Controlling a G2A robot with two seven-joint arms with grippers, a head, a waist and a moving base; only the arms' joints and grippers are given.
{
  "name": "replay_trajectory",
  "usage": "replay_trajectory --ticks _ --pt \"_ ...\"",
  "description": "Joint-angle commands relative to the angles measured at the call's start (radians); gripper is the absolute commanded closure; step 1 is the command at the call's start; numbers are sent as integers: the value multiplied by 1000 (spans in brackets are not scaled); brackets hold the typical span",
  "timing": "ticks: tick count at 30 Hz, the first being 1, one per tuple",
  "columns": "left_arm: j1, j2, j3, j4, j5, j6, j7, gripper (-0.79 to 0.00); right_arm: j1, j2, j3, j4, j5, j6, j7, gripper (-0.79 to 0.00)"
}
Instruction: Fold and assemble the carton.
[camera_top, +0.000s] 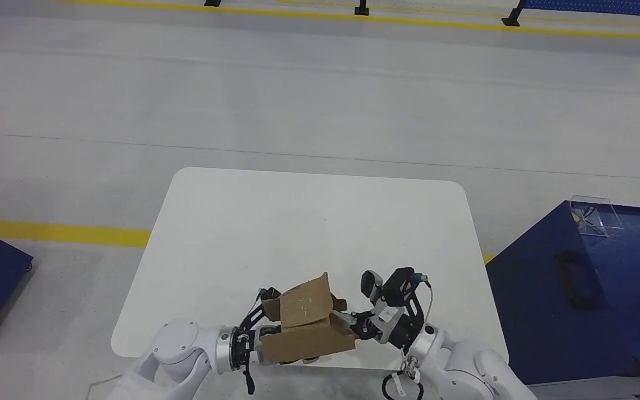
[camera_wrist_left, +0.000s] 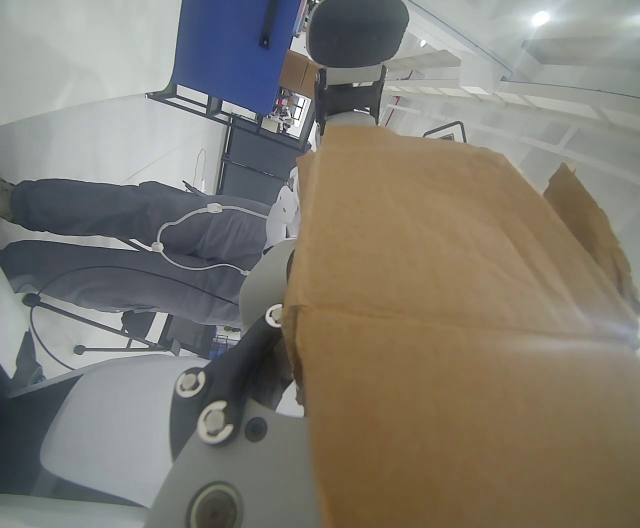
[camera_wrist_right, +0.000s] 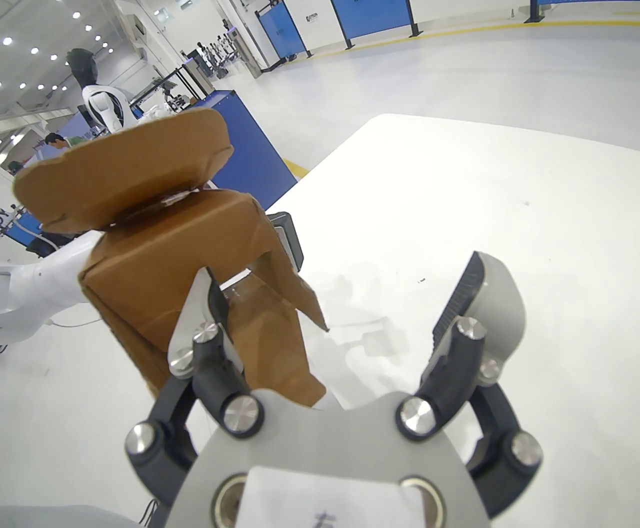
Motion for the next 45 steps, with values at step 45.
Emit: replay_trajectory --ticks 45 --pt "31 -12 -33 0 7 -140 234 0 72 -38 -69 79 -92 67 -56 -785"
